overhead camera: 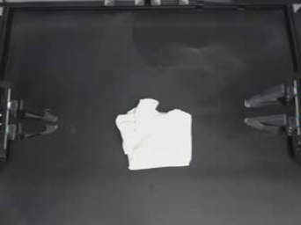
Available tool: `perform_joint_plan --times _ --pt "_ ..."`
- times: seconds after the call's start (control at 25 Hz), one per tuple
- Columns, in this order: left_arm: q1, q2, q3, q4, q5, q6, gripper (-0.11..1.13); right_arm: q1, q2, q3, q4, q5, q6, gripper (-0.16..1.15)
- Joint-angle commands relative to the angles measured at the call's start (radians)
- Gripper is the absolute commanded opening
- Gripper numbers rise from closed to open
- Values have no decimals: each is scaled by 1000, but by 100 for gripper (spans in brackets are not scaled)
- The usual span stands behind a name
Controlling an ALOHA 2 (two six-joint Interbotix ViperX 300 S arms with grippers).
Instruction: Fold shirt
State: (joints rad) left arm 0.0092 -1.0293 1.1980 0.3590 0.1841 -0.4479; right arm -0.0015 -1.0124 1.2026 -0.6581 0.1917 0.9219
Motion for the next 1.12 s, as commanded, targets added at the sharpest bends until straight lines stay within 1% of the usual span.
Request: perform_joint_plan --times 0.04,0.28,0.44,0.64,0.84,1.12 --pt "0 -3 -2 3 -11 2 67 2 3 -11 -6 -5 0 80" --pt "0 -32 9 3 -15 2 67 0 -8 8 -14 -8 0 80" --pt "0 -49 17 3 -17 3 67 0 -46 20 -28 -8 3 80" --pt "0 -83 35 6 -29 3 67 0 -95 43 -29 -3 5 80" --pt "0 -107 46 11 -32 3 67 0 -112 46 -60 2 9 80" --pt "5 -123 49 21 -31 3 67 -8 -124 51 -75 5 9 80"
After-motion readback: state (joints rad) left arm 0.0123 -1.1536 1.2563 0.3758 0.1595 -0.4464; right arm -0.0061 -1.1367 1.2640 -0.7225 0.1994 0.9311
